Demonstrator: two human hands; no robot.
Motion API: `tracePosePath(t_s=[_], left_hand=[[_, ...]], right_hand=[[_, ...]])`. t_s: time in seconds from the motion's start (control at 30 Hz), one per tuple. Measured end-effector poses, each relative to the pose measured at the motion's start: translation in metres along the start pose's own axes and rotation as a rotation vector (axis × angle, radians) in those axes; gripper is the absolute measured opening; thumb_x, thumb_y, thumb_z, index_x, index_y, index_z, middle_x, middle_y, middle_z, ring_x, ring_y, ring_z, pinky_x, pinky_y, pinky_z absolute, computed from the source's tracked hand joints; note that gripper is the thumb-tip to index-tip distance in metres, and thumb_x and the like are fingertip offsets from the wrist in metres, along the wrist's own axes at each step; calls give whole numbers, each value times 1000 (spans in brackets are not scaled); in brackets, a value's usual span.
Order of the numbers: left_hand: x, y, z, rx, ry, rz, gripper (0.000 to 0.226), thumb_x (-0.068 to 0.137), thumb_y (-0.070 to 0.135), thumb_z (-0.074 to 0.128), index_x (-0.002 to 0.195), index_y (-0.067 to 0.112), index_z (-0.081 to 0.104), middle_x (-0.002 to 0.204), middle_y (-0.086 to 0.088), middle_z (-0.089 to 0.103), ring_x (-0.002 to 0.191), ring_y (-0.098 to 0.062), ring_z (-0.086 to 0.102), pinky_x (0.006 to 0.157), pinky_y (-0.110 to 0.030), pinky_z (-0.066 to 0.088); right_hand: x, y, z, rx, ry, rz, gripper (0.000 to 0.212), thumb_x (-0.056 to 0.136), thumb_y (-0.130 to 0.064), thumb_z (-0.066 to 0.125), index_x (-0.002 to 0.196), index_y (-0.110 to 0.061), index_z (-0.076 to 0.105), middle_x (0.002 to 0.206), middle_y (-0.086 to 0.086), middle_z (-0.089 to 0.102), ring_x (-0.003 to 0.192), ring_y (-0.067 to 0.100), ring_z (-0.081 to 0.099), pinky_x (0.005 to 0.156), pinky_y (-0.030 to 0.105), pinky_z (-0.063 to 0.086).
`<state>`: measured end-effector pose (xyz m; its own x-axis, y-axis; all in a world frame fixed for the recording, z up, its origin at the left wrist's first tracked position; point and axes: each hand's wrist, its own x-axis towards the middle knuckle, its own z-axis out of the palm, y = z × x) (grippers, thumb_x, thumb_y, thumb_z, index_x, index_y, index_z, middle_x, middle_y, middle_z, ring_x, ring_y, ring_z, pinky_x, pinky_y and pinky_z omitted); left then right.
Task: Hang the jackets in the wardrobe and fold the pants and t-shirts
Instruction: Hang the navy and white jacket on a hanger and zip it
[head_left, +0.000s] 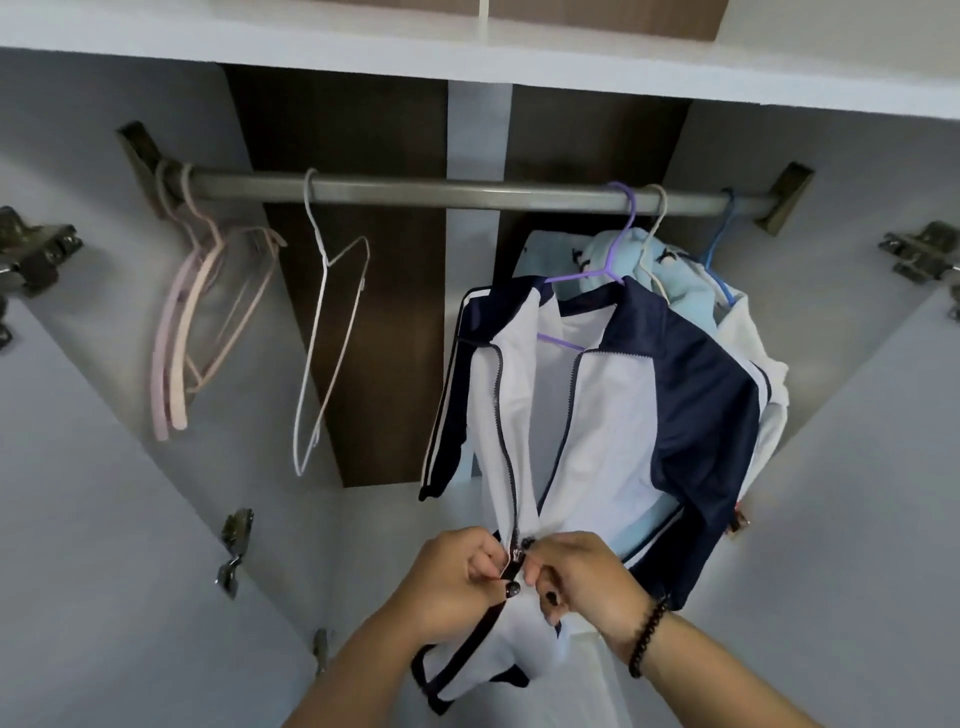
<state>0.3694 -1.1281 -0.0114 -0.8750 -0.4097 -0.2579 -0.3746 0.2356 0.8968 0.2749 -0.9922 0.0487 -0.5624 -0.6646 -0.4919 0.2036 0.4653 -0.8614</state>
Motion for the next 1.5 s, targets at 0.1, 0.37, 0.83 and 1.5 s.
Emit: tracePosePath(t_s=[0.1,0.37,0.83,1.5], left_hand=[[9,2,-34,-94,-111,-35,31,56,12,75,85,19,66,79,3,69,72,-10,63,69,-23,50],[36,31,-73,-119,-257,-75,18,84,7,68,94,21,68,89,5,72,81,-4,67,75,-18,53],[43,8,-29,205,21,-70,22,61,24,68,68,18,48,62,8,58,55,-7,51,52,-22,37],[5,-12,30,-68,-29,-84,27,64,32,87,78,21,66,70,10,68,68,-1,61,66,-14,46]], right_hand=[[-1,0,31,49,-38,-43,19,68,-9,54,50,-7,56,40,7,42,35,19,41,39,19,36],[14,10,63,57,-16,-112,20,66,-17,48,49,-12,57,39,9,45,34,21,43,42,21,37],[11,23,38,-139,-77,65,36,82,-8,45,51,-15,62,44,5,52,41,14,50,52,25,45],[7,18,-18,-96,-70,39,32,81,2,48,50,-7,57,35,8,39,30,22,37,40,22,34]])
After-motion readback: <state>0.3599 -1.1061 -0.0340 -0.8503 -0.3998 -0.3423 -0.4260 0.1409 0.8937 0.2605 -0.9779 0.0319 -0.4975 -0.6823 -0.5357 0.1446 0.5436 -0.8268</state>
